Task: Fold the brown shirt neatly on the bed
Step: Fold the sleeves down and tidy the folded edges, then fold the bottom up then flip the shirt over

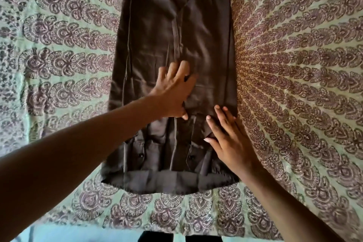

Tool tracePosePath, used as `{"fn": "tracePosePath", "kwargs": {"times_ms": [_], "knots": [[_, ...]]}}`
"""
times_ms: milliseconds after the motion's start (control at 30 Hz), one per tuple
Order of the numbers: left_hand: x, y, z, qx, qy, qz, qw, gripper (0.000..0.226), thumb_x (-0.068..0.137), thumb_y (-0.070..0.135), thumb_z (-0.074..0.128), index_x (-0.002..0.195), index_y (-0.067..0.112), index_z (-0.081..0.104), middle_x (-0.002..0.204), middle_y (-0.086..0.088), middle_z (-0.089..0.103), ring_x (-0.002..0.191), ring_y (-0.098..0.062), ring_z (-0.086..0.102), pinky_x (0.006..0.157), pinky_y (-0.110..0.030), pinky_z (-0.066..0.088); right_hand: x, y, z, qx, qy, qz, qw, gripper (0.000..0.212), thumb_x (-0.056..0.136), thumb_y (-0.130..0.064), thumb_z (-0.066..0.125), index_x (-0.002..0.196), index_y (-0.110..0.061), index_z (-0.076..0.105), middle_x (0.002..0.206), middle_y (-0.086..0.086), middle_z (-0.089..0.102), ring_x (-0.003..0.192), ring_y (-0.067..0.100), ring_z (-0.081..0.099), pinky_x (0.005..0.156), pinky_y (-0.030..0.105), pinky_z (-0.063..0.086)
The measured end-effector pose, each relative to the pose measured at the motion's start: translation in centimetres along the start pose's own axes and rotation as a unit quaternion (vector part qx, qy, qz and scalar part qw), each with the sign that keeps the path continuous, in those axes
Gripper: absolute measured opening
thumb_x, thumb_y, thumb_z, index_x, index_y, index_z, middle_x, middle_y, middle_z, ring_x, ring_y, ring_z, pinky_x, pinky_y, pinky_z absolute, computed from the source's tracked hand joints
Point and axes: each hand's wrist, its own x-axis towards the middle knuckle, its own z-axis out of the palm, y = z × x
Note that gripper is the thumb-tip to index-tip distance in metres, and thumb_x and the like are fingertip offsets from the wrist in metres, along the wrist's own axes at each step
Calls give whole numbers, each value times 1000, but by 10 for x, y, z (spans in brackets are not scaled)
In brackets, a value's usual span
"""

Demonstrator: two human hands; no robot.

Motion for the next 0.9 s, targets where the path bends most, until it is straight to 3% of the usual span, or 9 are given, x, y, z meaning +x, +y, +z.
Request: {"fn": "tracePosePath", "kwargs": {"times_ms": [133, 267, 400, 500, 600, 667, 767, 833, 900], "knots": [[-49, 17, 32, -92, 61, 43, 993, 69, 81, 37, 78, 140, 17, 49, 140, -16, 49, 127, -37, 53, 99, -51, 49, -10, -10, 7, 13, 24, 8, 1000, 51, 97, -34, 63, 138, -5, 61, 159, 21, 42, 146, 39, 43, 103, 55, 53], [-91, 13, 68, -95, 51, 53, 993, 83, 88, 63, 56, 157, 23, 33, 163, -10, 28, 148, -32, 33, 114, -52, 37, -31, -22, 8, 0, -9, 16, 1000, 56, 101, -41, 53, 146, -8, 54, 165, 19, 34, 151, 38, 35, 111, 55, 47], [-111, 11, 97, -84, 78, 76, 991, 76, 102, 65, 29, 164, 24, 15, 173, -7, 4, 160, -26, 10, 125, -54, 19, -47, -27, 8, -12, -50, 7, 999, 71, 103, -49, 48, 162, -14, 30, 173, 13, 12, 158, 38, 16, 121, 56, 34], [-108, 10, 93, -92, 54, 80, 991, 77, 101, 66, 26, 165, 27, 10, 174, -4, -2, 160, -25, 6, 126, -54, 18, -46, -26, 7, 20, -59, 9, 998, 68, 103, -45, 49, 161, -13, 32, 172, 15, 14, 158, 40, 15, 120, 60, 33], [-117, -1, 76, -120, 70, 84, 987, 67, 98, 52, 34, 159, 26, 30, 171, -3, 16, 157, -27, 20, 121, -49, 26, -46, -22, -5, 54, -33, -22, 998, 59, 100, -23, 60, 155, -10, 43, 166, 20, 29, 152, 43, 29, 116, 59, 41], [-134, -21, 73, -100, 99, 93, 986, 64, 84, 33, 47, 148, 25, 47, 159, -4, 38, 144, -29, 37, 109, -44, 37, -48, -12, -17, 30, -11, -61, 998, 66, 88, 5, 69, 150, -3, 49, 160, 23, 39, 144, 42, 44, 112, 53, 47], [-166, -58, 85, -69, 114, 110, 985, 75, 67, 12, 73, 139, 26, 59, 148, -9, 50, 130, -33, 48, 98, -46, 45, -56, 5, -30, -18, -33, -127, 991, 82, 72, 20, 69, 149, 3, 47, 158, 24, 42, 134, 40, 54, 107, 50, 52], [-191, -85, 99, -51, 87, 135, 986, 84, 66, 16, 81, 144, 30, 56, 155, -9, 46, 135, -34, 47, 103, -49, 45, -60, 17, -34, -49, -85, -176, 979, 92, 68, 21, 70, 153, 0, 42, 160, 25, 38, 139, 41, 49, 108, 52, 51], [-214, -105, 109, -32, 31, 144, 989, 99, 68, 15, 79, 155, 41, 38, 169, -1, 26, 149, -27, 34, 108, -49, 40, -62, 23, -39, -80, -135, -211, 965, 99, 67, 18, 67, 158, -7, 37, 164, 24, 31, 145, 41, 42, 111, 55, 47]]}}
